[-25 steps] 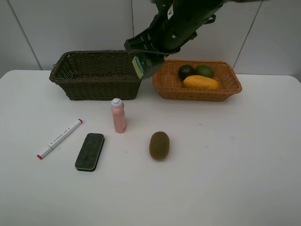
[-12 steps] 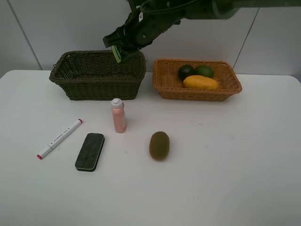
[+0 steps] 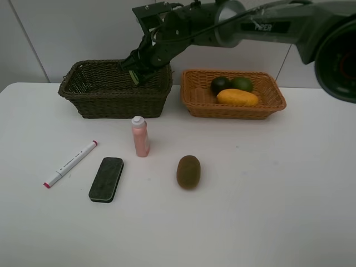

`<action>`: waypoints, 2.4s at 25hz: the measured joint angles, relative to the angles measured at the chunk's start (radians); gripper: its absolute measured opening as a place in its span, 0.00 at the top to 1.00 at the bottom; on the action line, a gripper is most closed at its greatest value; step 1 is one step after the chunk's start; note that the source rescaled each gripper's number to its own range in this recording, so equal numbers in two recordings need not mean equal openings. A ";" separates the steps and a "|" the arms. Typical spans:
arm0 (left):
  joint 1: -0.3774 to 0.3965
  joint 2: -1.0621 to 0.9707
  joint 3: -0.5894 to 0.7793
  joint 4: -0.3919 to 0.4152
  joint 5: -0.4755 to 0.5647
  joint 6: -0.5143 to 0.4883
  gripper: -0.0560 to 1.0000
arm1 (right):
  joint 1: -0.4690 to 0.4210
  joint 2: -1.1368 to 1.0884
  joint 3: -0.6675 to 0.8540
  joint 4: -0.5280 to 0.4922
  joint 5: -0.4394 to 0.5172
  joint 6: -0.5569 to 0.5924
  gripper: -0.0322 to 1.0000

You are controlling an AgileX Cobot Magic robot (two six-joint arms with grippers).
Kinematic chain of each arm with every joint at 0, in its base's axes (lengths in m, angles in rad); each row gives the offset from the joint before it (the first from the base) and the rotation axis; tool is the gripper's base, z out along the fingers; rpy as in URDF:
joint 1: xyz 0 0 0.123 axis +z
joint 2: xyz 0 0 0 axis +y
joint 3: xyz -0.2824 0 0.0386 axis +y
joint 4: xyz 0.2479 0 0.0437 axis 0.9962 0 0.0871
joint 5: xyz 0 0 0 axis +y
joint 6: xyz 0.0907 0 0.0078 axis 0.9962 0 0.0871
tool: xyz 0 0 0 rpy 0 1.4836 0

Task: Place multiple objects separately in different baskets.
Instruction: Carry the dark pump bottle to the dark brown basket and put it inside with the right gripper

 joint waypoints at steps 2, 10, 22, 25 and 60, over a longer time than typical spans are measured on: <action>0.000 0.000 0.000 0.000 0.000 0.000 0.00 | -0.001 0.010 0.000 -0.020 -0.016 0.000 0.96; 0.000 0.000 0.000 0.000 0.000 0.000 0.00 | -0.024 0.035 -0.005 -0.041 -0.044 0.000 0.96; 0.000 0.000 0.000 0.000 0.000 0.000 0.00 | -0.026 0.035 -0.008 -0.043 -0.051 0.000 0.96; 0.000 0.000 0.000 0.000 0.000 0.000 0.00 | -0.026 0.035 -0.008 -0.043 -0.051 0.000 0.96; 0.000 0.000 0.000 0.000 0.000 0.000 0.00 | -0.026 -0.007 -0.011 -0.055 -0.055 0.003 0.00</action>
